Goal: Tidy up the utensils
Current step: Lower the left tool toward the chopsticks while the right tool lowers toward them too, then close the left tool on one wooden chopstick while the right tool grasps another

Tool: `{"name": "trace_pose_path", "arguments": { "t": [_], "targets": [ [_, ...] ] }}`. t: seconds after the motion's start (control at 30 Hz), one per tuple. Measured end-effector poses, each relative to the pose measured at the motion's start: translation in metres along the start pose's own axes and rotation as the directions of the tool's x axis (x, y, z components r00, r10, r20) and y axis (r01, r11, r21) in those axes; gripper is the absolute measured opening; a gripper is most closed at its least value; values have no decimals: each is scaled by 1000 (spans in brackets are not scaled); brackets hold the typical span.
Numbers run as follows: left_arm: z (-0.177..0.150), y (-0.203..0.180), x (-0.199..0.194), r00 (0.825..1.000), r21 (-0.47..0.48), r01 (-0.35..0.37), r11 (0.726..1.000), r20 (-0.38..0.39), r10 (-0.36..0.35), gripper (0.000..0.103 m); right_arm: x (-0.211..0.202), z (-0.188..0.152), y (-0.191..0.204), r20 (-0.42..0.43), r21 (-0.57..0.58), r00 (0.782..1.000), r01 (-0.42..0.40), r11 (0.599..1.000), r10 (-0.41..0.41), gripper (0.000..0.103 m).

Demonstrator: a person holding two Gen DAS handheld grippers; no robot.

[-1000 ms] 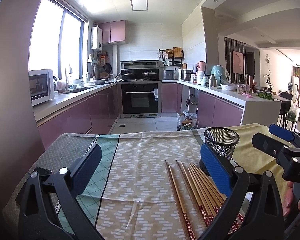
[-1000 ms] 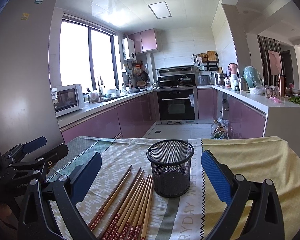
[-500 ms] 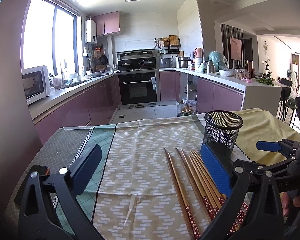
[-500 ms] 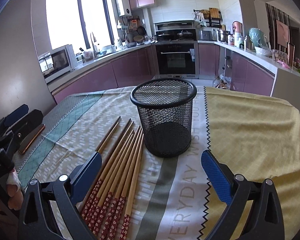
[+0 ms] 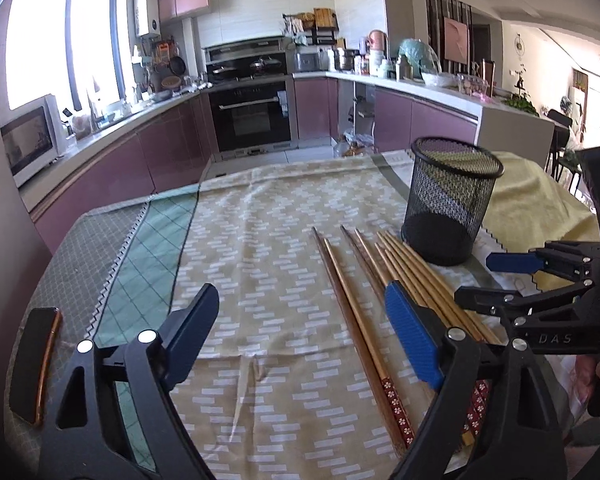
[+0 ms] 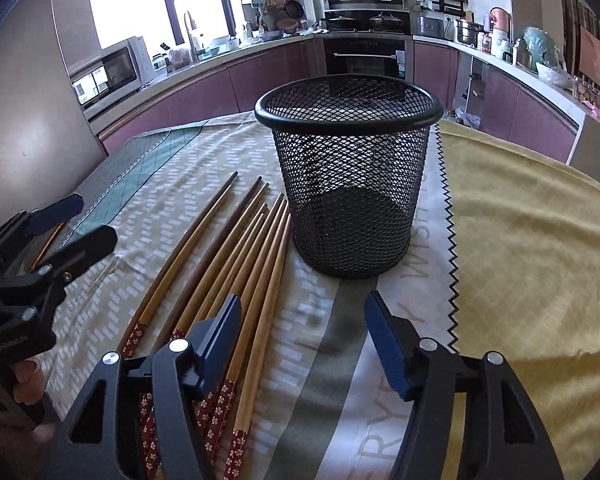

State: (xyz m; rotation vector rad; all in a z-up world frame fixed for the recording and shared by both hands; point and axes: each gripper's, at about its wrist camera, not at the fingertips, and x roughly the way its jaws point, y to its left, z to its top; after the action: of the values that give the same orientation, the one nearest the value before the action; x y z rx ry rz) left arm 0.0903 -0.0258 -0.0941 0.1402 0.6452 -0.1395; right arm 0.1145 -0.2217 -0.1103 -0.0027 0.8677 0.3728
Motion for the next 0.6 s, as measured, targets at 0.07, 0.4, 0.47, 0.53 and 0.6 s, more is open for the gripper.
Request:
{"name": "trace_pose_path", "arguments": {
  "t": [0.07, 0.4, 0.47, 0.53, 0.6],
  "targets": [
    [-3, -1, 15, 998, 8, 23, 1000, -51, -23, 75, 1, 1, -1, -18, 0, 1000, -5, 1000, 5, 49],
    [-6, 0, 55, 980, 9, 106, 994, -170, -103, 56, 5, 4, 3, -56, -37, 998, 3, 999, -5, 30],
    [-6, 1, 61, 976, 6, 112, 994, -187, -109, 51, 5, 3, 4, -60, -46, 998, 16, 999, -19, 27],
    [-6, 1, 63, 974, 4, 118, 993, -194, -115, 51, 6, 4, 5, -63, -48, 998, 18, 999, -22, 26],
    [-3, 1, 67, 971, 4, 131, 991, -204, -127, 51, 7, 5, 5, -66, -51, 998, 19, 999, -23, 26]
  ]
}}
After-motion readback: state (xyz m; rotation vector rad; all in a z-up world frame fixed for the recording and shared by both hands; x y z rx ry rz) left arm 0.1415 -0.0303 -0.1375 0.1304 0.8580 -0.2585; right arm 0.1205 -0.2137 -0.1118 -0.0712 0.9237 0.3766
